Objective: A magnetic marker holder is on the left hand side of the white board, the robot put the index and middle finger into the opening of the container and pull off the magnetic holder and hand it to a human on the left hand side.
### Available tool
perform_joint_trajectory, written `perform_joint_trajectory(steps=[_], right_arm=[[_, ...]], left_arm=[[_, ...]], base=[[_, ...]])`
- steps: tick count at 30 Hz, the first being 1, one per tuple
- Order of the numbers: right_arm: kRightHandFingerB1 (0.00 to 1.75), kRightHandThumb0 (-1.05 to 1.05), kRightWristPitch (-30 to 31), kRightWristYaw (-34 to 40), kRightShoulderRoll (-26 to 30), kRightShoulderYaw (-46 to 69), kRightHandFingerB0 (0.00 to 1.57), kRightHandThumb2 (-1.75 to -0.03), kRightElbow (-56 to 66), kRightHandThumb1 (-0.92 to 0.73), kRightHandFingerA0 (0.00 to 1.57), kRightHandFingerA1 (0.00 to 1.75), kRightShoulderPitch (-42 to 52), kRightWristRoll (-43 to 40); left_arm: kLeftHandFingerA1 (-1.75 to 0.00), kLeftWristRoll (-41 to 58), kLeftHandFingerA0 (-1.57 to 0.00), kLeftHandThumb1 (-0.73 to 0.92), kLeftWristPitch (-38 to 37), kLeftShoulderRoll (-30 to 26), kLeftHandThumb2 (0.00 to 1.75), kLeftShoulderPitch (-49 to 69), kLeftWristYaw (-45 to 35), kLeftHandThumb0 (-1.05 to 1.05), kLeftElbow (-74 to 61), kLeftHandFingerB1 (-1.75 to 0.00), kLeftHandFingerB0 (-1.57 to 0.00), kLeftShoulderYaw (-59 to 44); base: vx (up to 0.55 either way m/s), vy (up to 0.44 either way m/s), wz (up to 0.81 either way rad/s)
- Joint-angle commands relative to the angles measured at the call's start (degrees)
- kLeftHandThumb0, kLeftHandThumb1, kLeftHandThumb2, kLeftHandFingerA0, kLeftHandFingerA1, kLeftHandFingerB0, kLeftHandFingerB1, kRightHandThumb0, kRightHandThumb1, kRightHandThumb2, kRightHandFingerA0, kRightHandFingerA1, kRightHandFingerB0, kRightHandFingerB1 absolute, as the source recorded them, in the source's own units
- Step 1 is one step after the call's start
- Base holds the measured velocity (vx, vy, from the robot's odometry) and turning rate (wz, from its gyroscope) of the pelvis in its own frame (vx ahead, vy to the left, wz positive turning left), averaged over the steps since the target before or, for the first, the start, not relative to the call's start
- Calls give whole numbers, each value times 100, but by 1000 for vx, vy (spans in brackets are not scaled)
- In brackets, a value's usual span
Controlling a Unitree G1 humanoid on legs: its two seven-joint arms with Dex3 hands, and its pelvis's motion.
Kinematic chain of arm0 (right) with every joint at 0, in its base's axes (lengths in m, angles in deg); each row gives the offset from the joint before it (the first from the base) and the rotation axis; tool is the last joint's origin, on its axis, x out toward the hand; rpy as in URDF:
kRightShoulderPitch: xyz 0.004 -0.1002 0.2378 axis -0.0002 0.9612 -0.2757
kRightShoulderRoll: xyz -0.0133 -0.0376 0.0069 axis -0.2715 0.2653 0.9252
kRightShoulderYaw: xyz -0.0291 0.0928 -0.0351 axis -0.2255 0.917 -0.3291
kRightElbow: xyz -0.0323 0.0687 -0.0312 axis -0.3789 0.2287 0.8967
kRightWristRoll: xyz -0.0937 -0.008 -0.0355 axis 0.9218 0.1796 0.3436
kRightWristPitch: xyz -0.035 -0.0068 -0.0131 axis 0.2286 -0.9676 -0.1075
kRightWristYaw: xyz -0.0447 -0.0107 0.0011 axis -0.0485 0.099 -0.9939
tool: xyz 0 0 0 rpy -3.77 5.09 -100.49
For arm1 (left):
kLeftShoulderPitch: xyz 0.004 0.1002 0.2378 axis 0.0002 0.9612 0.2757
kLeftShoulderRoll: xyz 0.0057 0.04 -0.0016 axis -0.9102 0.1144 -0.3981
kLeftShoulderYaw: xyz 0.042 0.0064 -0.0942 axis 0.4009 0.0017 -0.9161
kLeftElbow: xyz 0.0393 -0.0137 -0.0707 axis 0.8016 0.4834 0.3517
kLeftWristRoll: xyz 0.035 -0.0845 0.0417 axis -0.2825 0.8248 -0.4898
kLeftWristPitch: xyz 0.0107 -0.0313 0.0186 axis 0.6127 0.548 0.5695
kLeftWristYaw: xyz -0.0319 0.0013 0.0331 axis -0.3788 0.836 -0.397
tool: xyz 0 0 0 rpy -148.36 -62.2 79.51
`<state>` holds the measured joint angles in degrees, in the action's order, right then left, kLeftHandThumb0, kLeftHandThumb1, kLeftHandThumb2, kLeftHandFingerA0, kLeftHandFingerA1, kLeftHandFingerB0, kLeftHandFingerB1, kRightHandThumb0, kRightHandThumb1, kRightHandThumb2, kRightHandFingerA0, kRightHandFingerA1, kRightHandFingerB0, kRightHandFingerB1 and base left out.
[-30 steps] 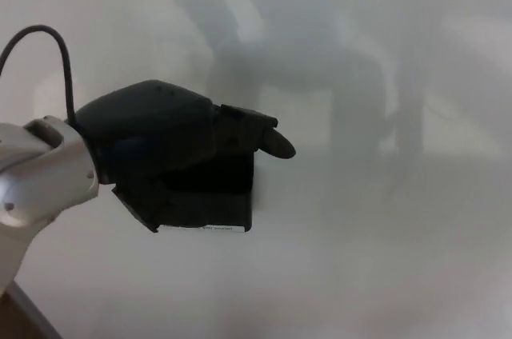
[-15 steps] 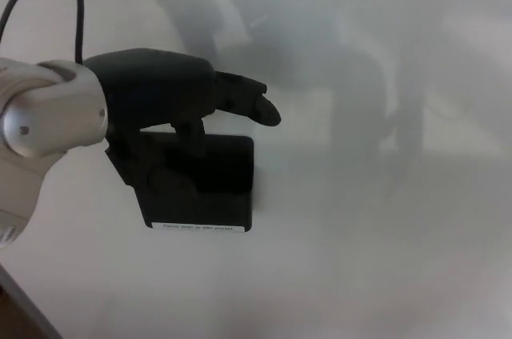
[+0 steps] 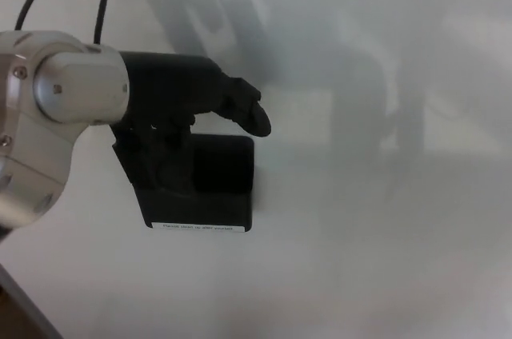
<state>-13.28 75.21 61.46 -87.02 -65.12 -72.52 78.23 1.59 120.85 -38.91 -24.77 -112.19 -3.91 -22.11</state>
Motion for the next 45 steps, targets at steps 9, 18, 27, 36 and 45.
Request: perform_joint_trajectory(steps=[9,18,27,36,45], right_arm=[[28,-41,-174,66,159,29,19,-64,-46,-78,80,50,9,42],[28,-42,-189,75,148,36,19,-63,-54,-78,80,51,-7,40],[29,-40,-152,70,152,49,20,-63,-55,-79,79,50,-30,52],[30,-42,-171,76,170,39,19,-69,-59,-79,80,51,-35,87],[28,-41,-214,11,175,53,20,-63,-80,-78,80,51,299,83]], left_arm=[[-35,-226,-13,55,632,68,60,-221,-548,-18,539,-27,-10,669],[-23,-555,0,55,489,-53,57,-138,-502,-18,486,-26,-9,884],[-19,-1915,0,47,-385,-354,55,292,541,-36,24,-26,-13,1098],[-23,-2528,-4,44,-960,-469,62,865,1352,-36,-249,-27,-8,790],[-24,-2824,-6,44,-941,-276,56,1362,1183,-33,-456,-26,-9,786]], base=[[0,0,0],[0,0,0],[0,0,0],[0,0,0],[0,0,0]])
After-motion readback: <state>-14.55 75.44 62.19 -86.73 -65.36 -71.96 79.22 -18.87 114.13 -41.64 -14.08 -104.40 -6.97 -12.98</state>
